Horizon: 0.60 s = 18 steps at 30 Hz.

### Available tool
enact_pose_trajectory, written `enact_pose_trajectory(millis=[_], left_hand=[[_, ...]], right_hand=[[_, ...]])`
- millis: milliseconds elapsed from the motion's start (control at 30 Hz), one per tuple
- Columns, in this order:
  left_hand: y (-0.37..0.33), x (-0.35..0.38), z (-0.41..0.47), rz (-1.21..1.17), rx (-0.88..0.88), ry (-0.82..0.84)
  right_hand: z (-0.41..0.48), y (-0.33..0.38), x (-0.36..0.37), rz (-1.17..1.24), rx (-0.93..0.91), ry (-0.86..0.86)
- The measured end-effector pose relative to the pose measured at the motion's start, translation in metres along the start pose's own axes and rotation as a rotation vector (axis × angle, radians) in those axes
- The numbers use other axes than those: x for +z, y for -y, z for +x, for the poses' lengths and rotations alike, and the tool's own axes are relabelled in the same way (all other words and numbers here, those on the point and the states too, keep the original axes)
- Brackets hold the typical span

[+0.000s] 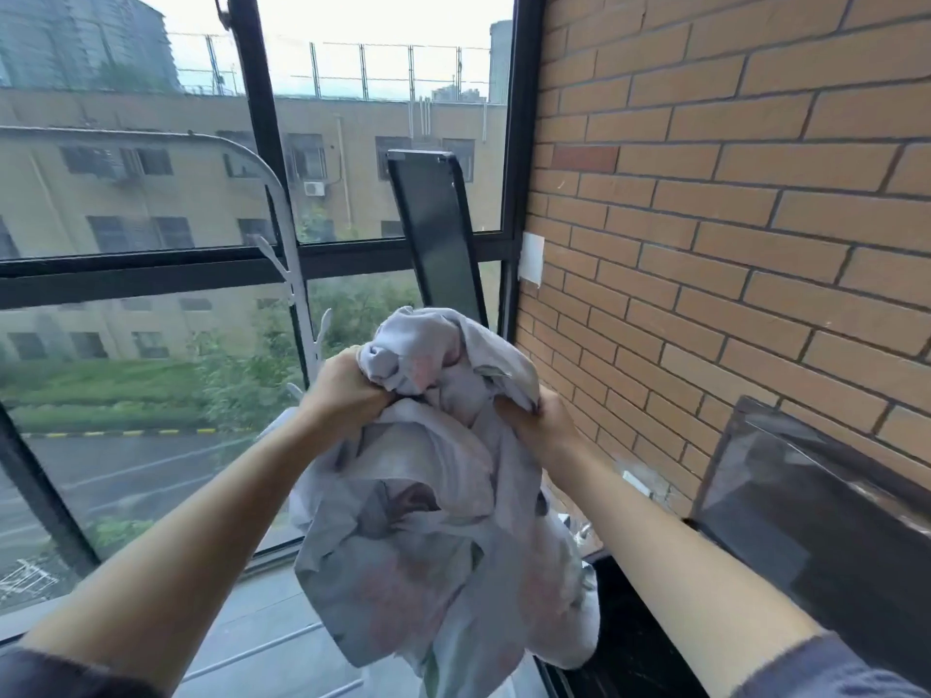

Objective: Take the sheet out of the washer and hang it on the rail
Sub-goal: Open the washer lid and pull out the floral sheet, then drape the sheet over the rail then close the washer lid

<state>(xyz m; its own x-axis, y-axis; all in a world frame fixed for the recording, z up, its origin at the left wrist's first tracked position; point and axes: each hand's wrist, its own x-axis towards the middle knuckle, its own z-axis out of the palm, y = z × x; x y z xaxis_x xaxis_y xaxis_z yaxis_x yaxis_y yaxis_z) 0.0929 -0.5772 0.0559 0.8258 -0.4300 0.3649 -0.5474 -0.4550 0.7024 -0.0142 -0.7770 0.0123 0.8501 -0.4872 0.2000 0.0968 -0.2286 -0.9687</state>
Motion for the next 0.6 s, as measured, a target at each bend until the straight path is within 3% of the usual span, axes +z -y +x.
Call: enact_pose_trajectory(millis=[133, 367, 467, 600], left_hand=[[0.039, -0.054, -0.008, 0.000, -0.106, 0.008], [0.105, -0.149, -0.023, -0.098, -0.241, 0.064], [0.123, -0.179, -0.030, -0.086, -0.223, 0.058], [0.118, -0.215, -0.030, -0.225, -0.099, -0.099]], right_hand=[[0.007, 0.035, 0.062, 0.292, -0.050, 0.051], [0.024, 0.090, 0.162, 0.414, -0.083, 0.077], [0.028, 0.122, 0.188, 0.437, -0.134, 0.097], [0.030, 0.172, 0.217, 0.504, -0.224, 0.171]])
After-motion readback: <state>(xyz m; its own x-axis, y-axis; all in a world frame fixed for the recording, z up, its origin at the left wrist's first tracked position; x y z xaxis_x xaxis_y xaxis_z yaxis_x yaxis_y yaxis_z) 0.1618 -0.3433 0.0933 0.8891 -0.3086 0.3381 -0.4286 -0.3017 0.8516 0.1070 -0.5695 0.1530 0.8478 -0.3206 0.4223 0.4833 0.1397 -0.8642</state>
